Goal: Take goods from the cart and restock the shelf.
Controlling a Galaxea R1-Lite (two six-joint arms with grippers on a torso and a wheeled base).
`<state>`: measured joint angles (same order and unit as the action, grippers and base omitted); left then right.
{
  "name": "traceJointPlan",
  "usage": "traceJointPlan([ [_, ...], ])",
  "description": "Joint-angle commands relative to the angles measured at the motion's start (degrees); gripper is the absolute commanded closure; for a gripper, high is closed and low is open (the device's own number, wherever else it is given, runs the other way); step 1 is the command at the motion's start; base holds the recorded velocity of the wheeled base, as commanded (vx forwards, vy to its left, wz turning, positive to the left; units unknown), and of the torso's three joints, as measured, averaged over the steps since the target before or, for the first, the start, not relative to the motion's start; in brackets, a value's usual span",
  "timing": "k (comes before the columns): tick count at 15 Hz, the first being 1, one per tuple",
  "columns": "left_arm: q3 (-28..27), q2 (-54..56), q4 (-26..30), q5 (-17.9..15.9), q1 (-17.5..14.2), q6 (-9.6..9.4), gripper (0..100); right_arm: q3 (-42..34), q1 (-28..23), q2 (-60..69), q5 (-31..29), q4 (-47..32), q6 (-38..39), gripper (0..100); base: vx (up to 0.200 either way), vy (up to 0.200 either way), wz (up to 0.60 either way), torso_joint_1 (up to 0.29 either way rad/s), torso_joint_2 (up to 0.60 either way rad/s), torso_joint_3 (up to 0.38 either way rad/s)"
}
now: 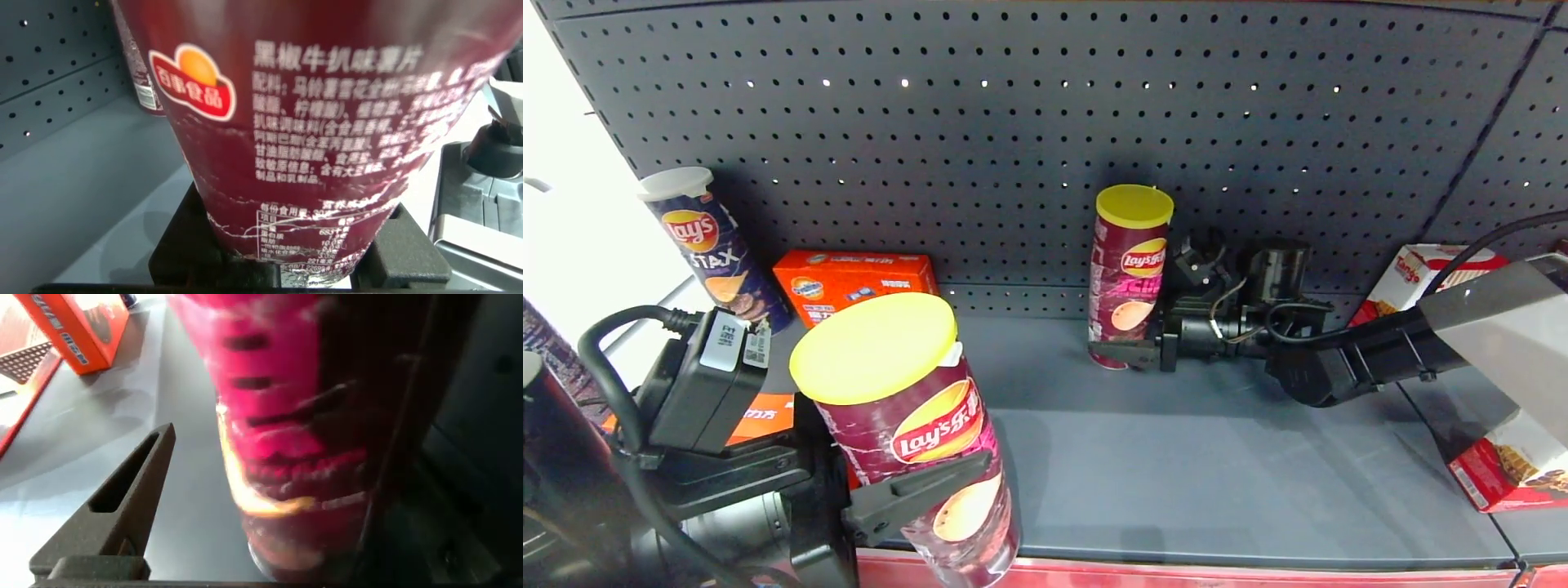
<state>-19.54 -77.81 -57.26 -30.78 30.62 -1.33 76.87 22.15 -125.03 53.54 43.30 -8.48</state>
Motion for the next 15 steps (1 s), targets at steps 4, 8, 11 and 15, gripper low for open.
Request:
traceJointPlan([
  [4, 0.2, -0.1, 0.0, 0.0, 0.0, 0.01, 100, -0.8, 0.2, 1.5, -0.9, -0.1, 0.0, 100, 0.0, 0.0, 0.0, 0.0, 0.0, 0.0],
  [8, 0.0, 0.0, -0.1, 0.0, 0.0, 0.01, 100, -8.8, 1.8, 9.8, -6.3, 0.9, 0.0, 100, 0.0, 0.0, 0.0, 0.0, 0.0, 0.0],
  [11, 0.0, 0.2, -0.2, -0.1, -0.8, 0.01, 100, -17.5, 5.7, 13.9, -15.1, 7.6, 0.0, 100, 0.0, 0.0, 0.0, 0.0, 0.0, 0.0],
  [15, -0.1, 0.3, -0.3, -0.1, -1.6, 0.01, 100, -34.2, 12.5, 19.9, -23.8, 19.5, 0.8, 100, 0.0, 0.0, 0.0, 0.0, 0.0, 0.0],
])
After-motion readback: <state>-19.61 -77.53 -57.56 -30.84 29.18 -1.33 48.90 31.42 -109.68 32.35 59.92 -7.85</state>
